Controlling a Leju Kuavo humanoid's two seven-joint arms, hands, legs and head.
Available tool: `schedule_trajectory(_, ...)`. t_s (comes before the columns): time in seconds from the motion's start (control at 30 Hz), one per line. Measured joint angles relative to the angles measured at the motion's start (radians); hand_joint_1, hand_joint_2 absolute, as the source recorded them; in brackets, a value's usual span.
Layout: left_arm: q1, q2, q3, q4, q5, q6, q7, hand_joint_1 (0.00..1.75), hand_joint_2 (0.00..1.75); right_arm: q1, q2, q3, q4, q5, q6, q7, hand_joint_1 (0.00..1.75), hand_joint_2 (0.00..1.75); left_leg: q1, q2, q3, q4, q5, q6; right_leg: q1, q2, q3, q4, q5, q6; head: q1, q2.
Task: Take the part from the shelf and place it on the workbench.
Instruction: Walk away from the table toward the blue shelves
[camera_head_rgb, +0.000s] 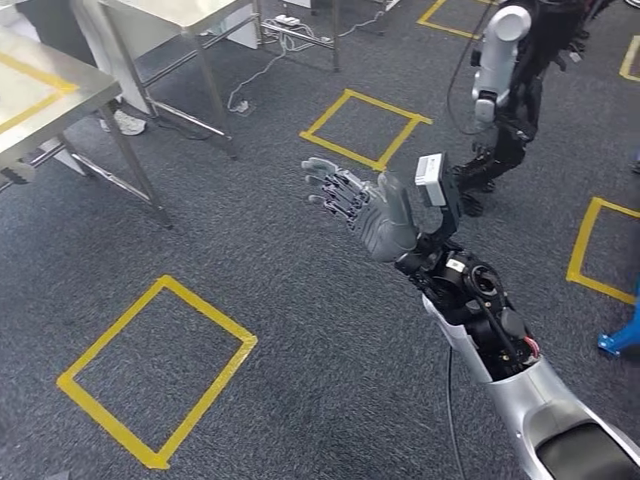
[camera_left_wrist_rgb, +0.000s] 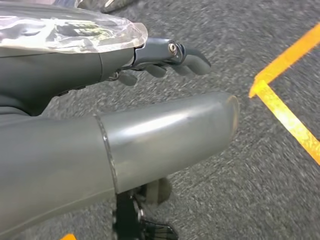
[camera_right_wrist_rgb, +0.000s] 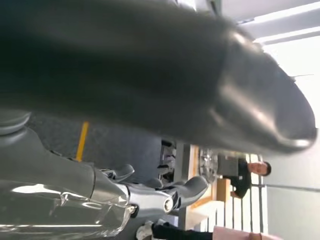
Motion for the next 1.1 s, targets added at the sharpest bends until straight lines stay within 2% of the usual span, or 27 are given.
schedule_trajectory(0.03, 0.002, 0.0, 0.0, 0.0, 0.0, 0.0, 0.0, 0.0, 0.0, 0.003, 0.0, 0.001, 0.0, -0.002, -0.001, 0.002, 0.0, 0.0, 0.0, -0.015, -0.038, 0.074, -0.029, 0.0, 0.001, 0.014, -0.001, 0.0, 0.001, -0.002, -0.007, 0.0)
schedule_trajectory(0.07, 0.003, 0.0, 0.0, 0.0, 0.0, 0.001, 0.0, 0.0, 0.0, 0.007, 0.0, 0.001, -0.001, -0.003, -0.002, 0.003, 0.0, 0.0, 0.0, -0.021, -0.069, 0.129, -0.043, 0.0, 0.002, 0.029, -0.002, 0.0, 0.001, -0.003, -0.013, 0.0)
schedule_trajectory(0.1, 0.004, 0.0, 0.0, 0.0, 0.0, 0.001, 0.0, 0.0, 0.0, 0.01, 0.0, 0.002, -0.001, -0.003, -0.003, 0.004, 0.0, 0.0, -0.001, -0.024, -0.084, 0.148, -0.037, 0.002, 0.003, 0.044, -0.002, 0.001, 0.002, -0.003, -0.017, 0.0)
schedule_trajectory(0.13, 0.004, 0.0, 0.0, 0.0, 0.0, 0.001, 0.0, 0.0, 0.0, 0.012, 0.0, 0.002, -0.001, -0.004, -0.003, 0.004, 0.0, 0.0, -0.001, -0.026, -0.078, 0.122, -0.01, 0.005, 0.004, 0.058, -0.001, 0.001, 0.002, -0.003, -0.019, 0.0)
schedule_trajectory(0.17, 0.004, 0.0, 0.0, 0.0, 0.0, 0.001, 0.0, 0.0, 0.0, 0.012, 0.0, 0.002, -0.001, -0.004, -0.004, 0.004, 0.0, 0.0, -0.001, -0.034, -0.054, 0.06, 0.031, 0.009, 0.004, 0.072, 0.0, 0.002, 0.002, -0.003, -0.021, 0.0)
schedule_trajectory(0.23, 0.002, 0.002, 0.0, 0.0, 0.0, 0.001, 0.0, 0.0, 0.0, 0.012, 0.0, 0.002, -0.004, -0.005, -0.004, 0.005, 0.0, 0.0, 0.001, -0.072, 0.008, -0.087, 0.101, 0.019, 0.005, 0.098, -0.001, 0.004, 0.003, 0.0, -0.024, 0.0)
schedule_trajectory(0.27, 0.002, 0.003, 0.0, 0.0, 0.0, 0.001, 0.0, 0.0, 0.0, 0.012, 0.0, 0.001, -0.006, -0.005, -0.004, 0.005, 0.0, 0.0, 0.0, -0.086, 0.027, -0.132, 0.117, 0.021, 0.005, 0.11, -0.003, 0.005, 0.004, 0.004, -0.024, 0.0)
schedule_trajectory(0.3, 0.002, 0.003, 0.0, 0.0, 0.0, 0.001, 0.0, 0.0, 0.0, 0.012, 0.0, 0.001, -0.007, -0.005, -0.004, 0.005, 0.0, 0.0, -0.001, -0.092, 0.036, -0.153, 0.12, 0.024, 0.004, 0.121, -0.006, 0.005, 0.005, 0.01, -0.024, 0.0)
schedule_trajectory(0.37, -0.001, 0.002, 0.0, 0.0, 0.0, 0.001, 0.0, 0.0, 0.0, 0.014, 0.0, -0.001, -0.008, -0.005, -0.004, 0.005, 0.0, 0.0, -0.001, -0.072, 0.039, -0.16, 0.122, 0.029, 0.001, 0.139, -0.012, 0.002, 0.008, 0.024, -0.025, 0.0)
schedule_trajectory(0.4, -0.004, 0.002, 0.0, 0.0, 0.0, 0.001, -0.001, 0.0, 0.0, 0.015, -0.001, -0.003, -0.009, -0.005, -0.004, 0.005, 0.0, 0.0, 0.001, -0.062, 0.041, -0.164, 0.125, 0.033, 0.001, 0.13, -0.015, 0.007, 0.002, 0.03, -0.024, 0.0)
schedule_trajectory(0.43, -0.005, 0.001, 0.0, 0.0, 0.0, 0.001, -0.001, 0.0, 0.0, 0.014, -0.001, -0.006, -0.01, -0.005, -0.005, 0.005, 0.0, 0.0, 0.004, -0.051, 0.044, -0.168, 0.127, 0.038, 0.002, 0.107, -0.026, 0.03, -0.014, 0.035, -0.02, 0.0)
schedule_trajectory(0.5, -0.005, 0.001, 0.0, 0.0, 0.0, 0.001, -0.001, 0.0, 0.0, 0.014, -0.001, -0.008, -0.014, -0.005, -0.005, 0.005, 0.0, 0.0, 0.005, -0.028, 0.047, -0.172, 0.128, 0.046, 0.0, 0.046, -0.075, 0.146, -0.078, 0.045, -0.008, 0.0)
schedule_trajectory(0.53, -0.004, 0.0, 0.0, 0.0, 0.0, 0.001, -0.001, 0.0, 0.0, 0.016, -0.001, -0.008, -0.015, -0.005, -0.006, 0.006, 0.0, 0.0, 0.005, -0.016, 0.047, -0.172, 0.127, 0.049, -0.004, 0.027, -0.111, 0.224, -0.114, 0.05, -0.001, 0.0)
schedule_trajectory(0.57, -0.002, 0.0, 0.0, 0.0, 0.0, 0.001, -0.001, 0.0, 0.0, 0.019, -0.001, -0.008, -0.016, -0.005, -0.007, 0.007, 0.0, 0.0, 0.004, -0.004, 0.047, -0.172, 0.126, 0.049, -0.007, 0.018, -0.14, 0.288, -0.136, 0.054, 0.002, 0.0)
schedule_trajectory(0.6, -0.001, 0.0, 0.0, 0.0, 0.0, 0.001, -0.001, 0.0, 0.0, 0.022, -0.001, -0.009, -0.016, -0.005, -0.008, 0.008, 0.0, 0.0, 0.005, 0.007, 0.048, -0.171, 0.124, 0.048, -0.011, 0.015, -0.154, 0.318, -0.14, 0.058, 0.005, 0.0)
schedule_trajectory(0.63, 0.0, 0.0, 0.0, 0.0, 0.0, 0.001, -0.001, 0.0, 0.0, 0.023, -0.001, -0.01, -0.016, -0.005, -0.009, 0.009, 0.0, 0.0, 0.005, 0.018, 0.05, -0.171, 0.122, 0.046, -0.014, 0.011, -0.146, 0.305, -0.123, 0.061, 0.01, 0.0)
schedule_trajectory(0.67, 0.0, -0.001, 0.0, 0.0, 0.0, 0.001, -0.001, 0.0, 0.0, 0.024, -0.001, -0.011, -0.016, -0.005, -0.01, 0.009, 0.0, 0.0, 0.006, 0.029, 0.054, -0.17, 0.119, 0.042, -0.016, 0.004, -0.118, 0.251, -0.091, 0.062, 0.014, 0.0)
schedule_trajectory(0.73, -0.001, -0.002, 0.0, 0.0, 0.0, 0.0, -0.002, 0.0, 0.0, 0.022, -0.001, -0.011, -0.018, -0.005, -0.01, 0.009, 0.0, 0.0, 0.004, 0.048, 0.063, -0.168, 0.111, 0.032, -0.012, -0.032, -0.04, 0.1, -0.028, 0.061, 0.024, 0.0)
schedule_trajectory(0.77, -0.001, -0.002, 0.0, 0.0, 0.0, 0.0, -0.002, 0.0, 0.0, 0.021, -0.001, -0.012, -0.02, -0.006, -0.01, 0.01, 0.0, 0.0, 0.001, 0.058, 0.066, -0.167, 0.107, 0.027, -0.009, -0.048, -0.013, 0.047, -0.012, 0.055, 0.027, 0.0)
schedule_trajectory(0.8, -0.001, -0.002, 0.0, 0.0, 0.0, 0.0, -0.002, 0.0, 0.0, 0.02, -0.001, -0.012, -0.021, -0.006, -0.01, 0.01, 0.0, 0.0, -0.002, 0.067, 0.069, -0.166, 0.104, 0.022, -0.005, -0.057, -0.001, 0.019, -0.009, 0.049, 0.026, 0.0)
schedule_trajectory(0.87, -0.002, -0.002, 0.0, 0.0, 0.0, 0.0, -0.002, 0.0, 0.0, 0.02, -0.001, -0.012, -0.023, -0.006, -0.01, 0.011, 0.0, 0.0, -0.004, 0.088, 0.073, -0.168, 0.102, 0.012, -0.001, -0.041, -0.002, 0.012, -0.011, 0.031, 0.018, 0.0)
schedule_trajectory(0.9, -0.003, -0.002, 0.0, 0.0, 0.0, 0.0, -0.002, 0.0, 0.0, 0.02, -0.001, -0.013, -0.024, -0.006, -0.01, 0.012, 0.0, 0.0, -0.002, 0.085, 0.074, -0.164, 0.095, 0.007, -0.001, -0.029, -0.002, 0.009, -0.009, 0.025, 0.015, 0.0)
schedule_trajectory(0.97, -0.005, -0.003, 0.0, 0.0, 0.0, -0.001, -0.002, 0.0, 0.0, 0.018, -0.001, -0.016, -0.026, -0.005, -0.01, 0.013, 0.0, 0.0, 0.004, 0.041, 0.052, -0.107, 0.055, -0.001, -0.003, -0.008, 0.0, 0.002, -0.003, 0.011, 0.01, 0.0)
schedule_trajectory(1.0, -0.004, -0.003, 0.0, 0.0, 0.0, -0.001, -0.002, 0.0, 0.0, 0.017, -0.001, -0.017, -0.026, -0.005, -0.01, 0.013, 0.0, 0.0, 0.005, 0.01, 0.024, -0.047, 0.022, -0.002, -0.005, 0.002, 0.0, 0.001, -0.002, 0.007, 0.004, 0.0)
schedule_trajectory(1.03, -0.002, -0.003, 0.0, 0.0, 0.0, -0.002, -0.002, 0.0, 0.0, 0.017, -0.001, -0.017, -0.027, -0.005, -0.009, 0.014, 0.0, 0.0, 0.004, -0.01, -0.014, 0.029, -0.011, -0.002, -0.004, 0.014, -0.001, 0.0, -0.001, 0.003, -0.003, 0.0)
schedule_trajectory(1.07, 0.001, -0.002, 0.0, 0.0, 0.0, -0.002, -0.002, 0.0, 0.0, 0.018, -0.001, -0.016, -0.027, -0.006, -0.01, 0.015, 0.0, 0.0, 0.002, -0.019, -0.051, 0.098, -0.035, -0.002, -0.004, 0.027, -0.001, 0.001, 0.0, 0.001, -0.009, 0.0)
schedule_trajectory(1.1, 0.003, -0.001, 0.0, 0.0, 0.0, -0.002, -0.002, 0.0, 0.0, 0.019, -0.001, -0.016, -0.027, -0.005, -0.01, 0.017, 0.0, 0.0, 0.001, -0.023, -0.077, 0.14, -0.04, -0.001, -0.003, 0.041, -0.001, 0.001, 0.0, 0.001, -0.014, 0.0)
